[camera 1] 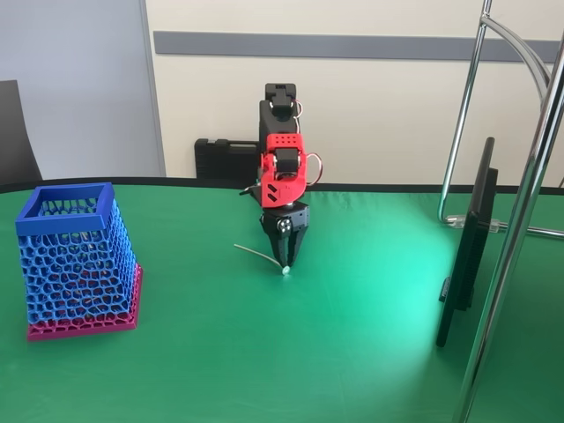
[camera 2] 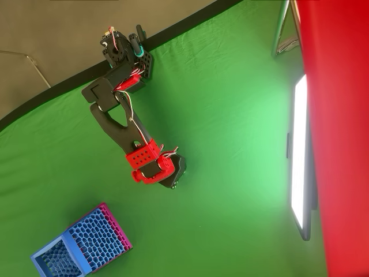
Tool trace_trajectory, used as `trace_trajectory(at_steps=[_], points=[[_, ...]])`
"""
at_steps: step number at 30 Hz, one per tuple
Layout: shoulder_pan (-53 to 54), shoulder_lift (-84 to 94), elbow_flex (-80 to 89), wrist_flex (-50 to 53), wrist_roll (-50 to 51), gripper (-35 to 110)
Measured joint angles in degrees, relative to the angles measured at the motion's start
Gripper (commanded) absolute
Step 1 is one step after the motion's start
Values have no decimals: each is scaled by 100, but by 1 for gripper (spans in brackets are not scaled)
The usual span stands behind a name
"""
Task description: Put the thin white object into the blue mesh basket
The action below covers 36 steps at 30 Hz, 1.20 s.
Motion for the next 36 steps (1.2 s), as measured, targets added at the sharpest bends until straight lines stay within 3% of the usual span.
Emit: trace_trajectory(at_steps=[36], points=[[97, -466, -571, 501, 114, 12]])
